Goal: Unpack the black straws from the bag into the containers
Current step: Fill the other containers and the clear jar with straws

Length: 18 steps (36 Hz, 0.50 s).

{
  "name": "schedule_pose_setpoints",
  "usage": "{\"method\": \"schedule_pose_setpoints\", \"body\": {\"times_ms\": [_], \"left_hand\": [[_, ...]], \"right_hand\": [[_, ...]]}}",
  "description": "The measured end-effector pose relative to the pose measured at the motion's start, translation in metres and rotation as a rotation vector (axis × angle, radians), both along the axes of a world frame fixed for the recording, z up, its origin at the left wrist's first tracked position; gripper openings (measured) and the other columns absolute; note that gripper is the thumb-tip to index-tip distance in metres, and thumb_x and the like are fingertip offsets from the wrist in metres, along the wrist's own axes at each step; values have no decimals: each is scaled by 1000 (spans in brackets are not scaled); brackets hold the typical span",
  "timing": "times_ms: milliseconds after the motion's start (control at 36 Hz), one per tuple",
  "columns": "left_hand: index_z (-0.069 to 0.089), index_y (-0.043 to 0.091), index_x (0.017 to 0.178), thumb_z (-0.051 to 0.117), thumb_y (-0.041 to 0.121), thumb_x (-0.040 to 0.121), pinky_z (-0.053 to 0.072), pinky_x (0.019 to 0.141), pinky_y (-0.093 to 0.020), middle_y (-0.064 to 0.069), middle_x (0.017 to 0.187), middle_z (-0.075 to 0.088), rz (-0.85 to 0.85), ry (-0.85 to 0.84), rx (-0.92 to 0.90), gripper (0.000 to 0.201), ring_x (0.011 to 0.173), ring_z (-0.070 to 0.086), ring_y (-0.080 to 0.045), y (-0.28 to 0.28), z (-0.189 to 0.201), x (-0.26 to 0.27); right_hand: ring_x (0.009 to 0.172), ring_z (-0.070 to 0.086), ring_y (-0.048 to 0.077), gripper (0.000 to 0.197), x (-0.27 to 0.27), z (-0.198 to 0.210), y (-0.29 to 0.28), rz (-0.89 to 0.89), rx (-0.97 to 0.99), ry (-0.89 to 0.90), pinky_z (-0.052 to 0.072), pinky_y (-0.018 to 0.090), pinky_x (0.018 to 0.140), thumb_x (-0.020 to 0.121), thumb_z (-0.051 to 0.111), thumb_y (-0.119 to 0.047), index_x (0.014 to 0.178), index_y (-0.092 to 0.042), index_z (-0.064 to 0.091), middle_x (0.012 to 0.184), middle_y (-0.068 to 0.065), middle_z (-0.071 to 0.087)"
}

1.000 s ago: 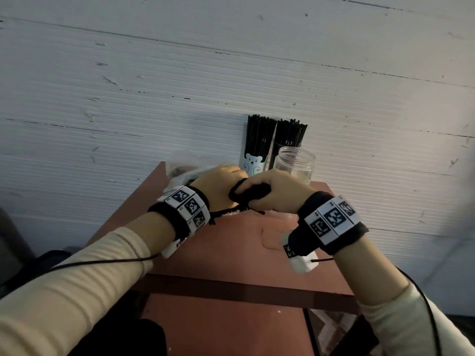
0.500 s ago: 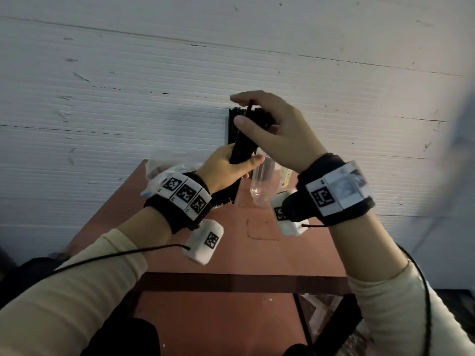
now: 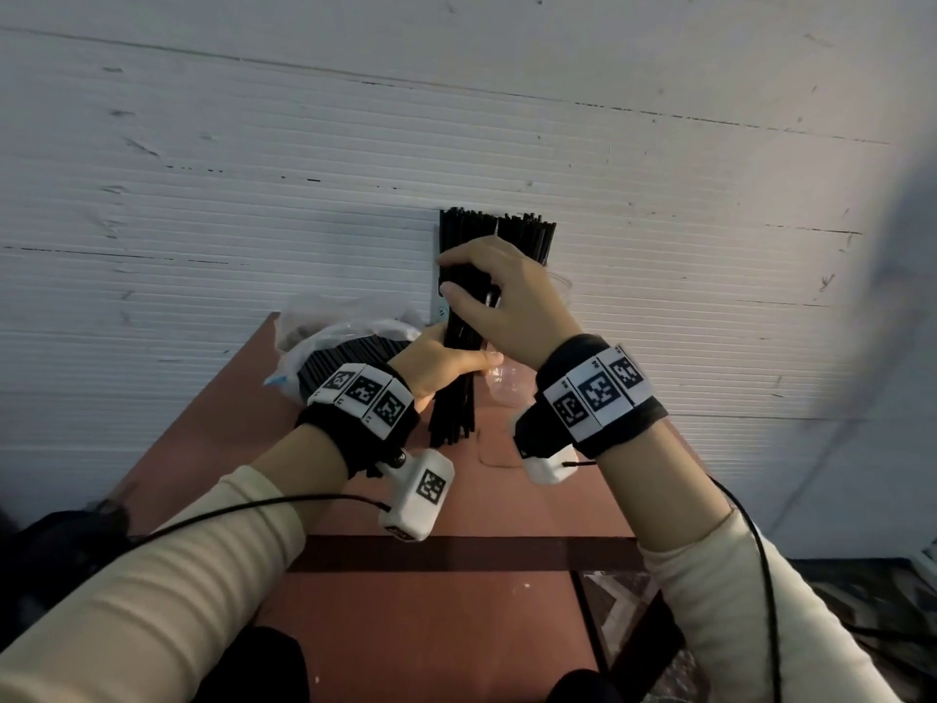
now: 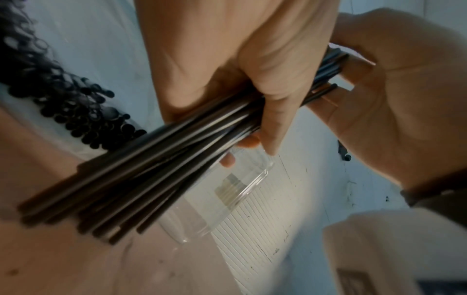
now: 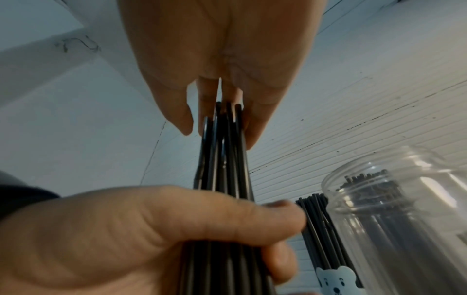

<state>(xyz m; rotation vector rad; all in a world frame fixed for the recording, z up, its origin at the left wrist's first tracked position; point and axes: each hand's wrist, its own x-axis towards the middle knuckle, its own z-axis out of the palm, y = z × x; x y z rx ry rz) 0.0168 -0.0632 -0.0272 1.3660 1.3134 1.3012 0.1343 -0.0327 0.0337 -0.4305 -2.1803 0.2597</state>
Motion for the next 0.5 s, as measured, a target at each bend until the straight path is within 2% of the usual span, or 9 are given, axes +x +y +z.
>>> {"method": "schedule_pose_setpoints", "body": {"times_ms": [56,111,222,306,361,417,444,500], "left_hand": [[62,-9,103,71,9,85,49,87,-32,-16,88,62,14,54,-26,27,83,61,-20,1,-3,0],[64,-8,100,71,12,85,47,89,-32,-15,86,61,12,98,-60,26,83,60,-20,1,-6,-1],[67,1,86,74,16,81,48,95,-38,-11,82,66,23,99,-50,17,84,63,-20,1,-7,-4],[67,-5,95,74,17,82,48,98,-38,-13,86,67,9,119,-64,26,88,64,-23,1,-6,-6],[68,-1,92,73,19,83,45,99,-35,-15,89,66,-11,175,-86,22,93,64,-27,1,-7,-7],[67,6,83,71,19,84,44,98,-34,-12,85,65,-57,203,-116,14,89,63,-25,1,-11,-8],[66,6,84,71,20,85,45,97,-34,-10,84,64,-80,198,-135,14,86,62,-22,0,-12,-9],[66,-1,93,70,27,86,46,94,-33,-8,86,64,-88,173,-158,29,85,61,-17,0,-15,-9]], "right_hand": [[106,55,6,26,-3,-5,2,9,1,-43,34,2,91,89,62,-13,113,-9,67,117,3,60],[112,52,9,25,-6,-8,3,0,4,-42,32,3,94,88,64,-14,112,-9,66,122,5,56],[109,48,7,26,-7,-9,3,-17,-4,-15,33,4,88,86,65,-14,112,-11,64,121,5,52],[109,50,6,31,-7,-9,3,-10,9,-5,33,1,88,86,64,-13,118,-12,62,121,3,54],[111,51,6,33,-6,-11,3,-13,27,-2,32,1,91,87,64,-11,120,-11,62,123,3,55],[110,53,9,31,-6,-14,4,-15,31,-18,35,6,94,87,63,-11,118,-11,63,121,3,56],[109,54,9,29,-5,-15,3,-15,28,-21,37,9,94,87,63,-10,116,-11,63,120,3,56],[108,54,9,27,-4,-15,2,1,21,-7,39,14,95,86,63,-10,113,-10,63,117,2,57]]}}
